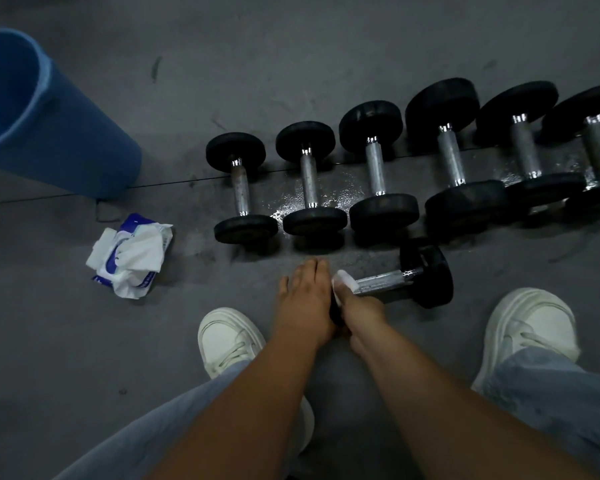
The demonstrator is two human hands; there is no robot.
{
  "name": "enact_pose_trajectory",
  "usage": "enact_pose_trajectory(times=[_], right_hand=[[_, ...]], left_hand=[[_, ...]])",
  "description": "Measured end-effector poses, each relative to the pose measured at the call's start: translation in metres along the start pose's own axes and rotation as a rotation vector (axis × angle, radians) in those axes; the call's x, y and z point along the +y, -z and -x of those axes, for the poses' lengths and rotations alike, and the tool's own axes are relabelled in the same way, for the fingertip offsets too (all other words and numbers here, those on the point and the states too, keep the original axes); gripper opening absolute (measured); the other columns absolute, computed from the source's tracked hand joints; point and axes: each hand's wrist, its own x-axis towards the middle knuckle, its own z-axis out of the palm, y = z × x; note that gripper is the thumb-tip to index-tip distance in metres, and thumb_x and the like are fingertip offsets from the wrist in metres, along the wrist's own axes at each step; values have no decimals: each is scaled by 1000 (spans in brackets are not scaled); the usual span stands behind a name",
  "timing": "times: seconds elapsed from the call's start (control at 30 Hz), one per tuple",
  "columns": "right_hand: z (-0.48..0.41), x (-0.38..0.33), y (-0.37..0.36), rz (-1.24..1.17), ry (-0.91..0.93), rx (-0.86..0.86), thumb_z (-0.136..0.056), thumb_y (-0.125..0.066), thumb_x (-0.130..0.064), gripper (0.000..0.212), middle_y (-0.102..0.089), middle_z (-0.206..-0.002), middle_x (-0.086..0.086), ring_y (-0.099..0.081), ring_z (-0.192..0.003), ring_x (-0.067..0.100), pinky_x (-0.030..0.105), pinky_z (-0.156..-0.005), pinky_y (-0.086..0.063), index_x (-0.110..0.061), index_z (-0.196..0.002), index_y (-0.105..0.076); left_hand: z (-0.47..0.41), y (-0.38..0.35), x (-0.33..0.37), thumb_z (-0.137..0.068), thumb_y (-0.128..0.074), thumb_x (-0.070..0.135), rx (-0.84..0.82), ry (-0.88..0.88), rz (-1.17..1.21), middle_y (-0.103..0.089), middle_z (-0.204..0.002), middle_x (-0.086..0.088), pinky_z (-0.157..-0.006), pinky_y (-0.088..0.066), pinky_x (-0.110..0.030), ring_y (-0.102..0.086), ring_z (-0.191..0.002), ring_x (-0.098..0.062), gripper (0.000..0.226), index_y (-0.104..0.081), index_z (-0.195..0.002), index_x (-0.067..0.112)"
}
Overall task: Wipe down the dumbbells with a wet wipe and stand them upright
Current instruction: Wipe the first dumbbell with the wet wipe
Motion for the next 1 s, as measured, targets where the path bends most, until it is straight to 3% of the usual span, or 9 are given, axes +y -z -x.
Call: enact_pose_trajectory(times=[0.1,0.23,0.37,0.43,0.53,0.67,0.8,0.87,1.0], right_hand=[[0,6,-1,50,8,44,-77,-76,-44,48,-72,-88,12,-70,-82,27,42,-82,-58,0,-96,-70],[-2,-6,-6,-153,-69,-51,-86,-72,-24,17,-71,-92,-2,-68,-87,18,34,-86,-56,-17,-101,-71],[0,16,10,-16,77,-66,-88,-69,-22,18,-70,-78,6,-63,-70,17,23,-62,-52,-5,-93,-72],[-4,11,7,69,66,15,-83,-74,-35,33,-70,-78,10,-65,-68,20,28,-59,-53,-2,-90,-71],[-7,8,10,33,55,-48,-85,-72,-31,22,-69,-76,4,-61,-61,13,21,-51,-46,-9,-91,-71],[1,32,33,189,-13,-58,-82,-67,-14,10,-64,-78,5,-57,-71,17,23,-67,-43,-8,-88,-71],[-1,9,28,1,-194,-162,-90,-58,-14,24,-52,-48,2,-46,-36,11,14,-33,-30,-9,-67,-57],[-2,-10,26,-94,-229,-214,-91,-47,-8,25,-49,-49,0,-42,-39,9,14,-33,-24,-13,-67,-51],[-2,-6,36,-277,-278,-295,-93,-39,9,26,-60,-54,6,-55,-42,6,11,-36,-36,-2,-75,-55]], left_hand=[[1,0,0,-76,-72,41,3,-2,-12,-15,-161,-5,-120,-14,-45,-18,-149,-22,103,-10,-155,16],[1,1,1,-77,-72,40,11,7,-10,-16,-161,-4,-120,-15,-45,-18,-149,-20,102,-11,-154,17],[3,1,2,-77,-71,45,7,5,-12,-13,-162,-4,-120,-12,-43,-16,-149,-20,105,-8,-156,17],[2,3,3,-78,-69,45,7,9,-7,-14,-162,-4,-120,-12,-42,-16,-149,-20,102,-9,-155,17],[0,3,1,-78,-69,44,1,0,-20,-16,-161,-5,-120,-12,-43,-17,-149,-20,101,-10,-155,16],[2,2,0,-70,-79,44,-26,-2,-45,-9,-163,-5,-121,-9,-43,-13,-150,-20,117,-4,-156,17],[1,1,0,-72,-76,48,-9,-2,-51,-11,-162,-4,-121,-10,-44,-13,-150,-20,114,-5,-156,17],[2,1,0,-73,-74,46,-16,-2,-54,-11,-162,-5,-121,-11,-44,-13,-150,-20,112,-5,-156,16],[-1,4,1,-74,-74,46,-21,-2,-52,-13,-161,-5,-121,-13,-44,-13,-150,-20,111,-6,-156,15]])
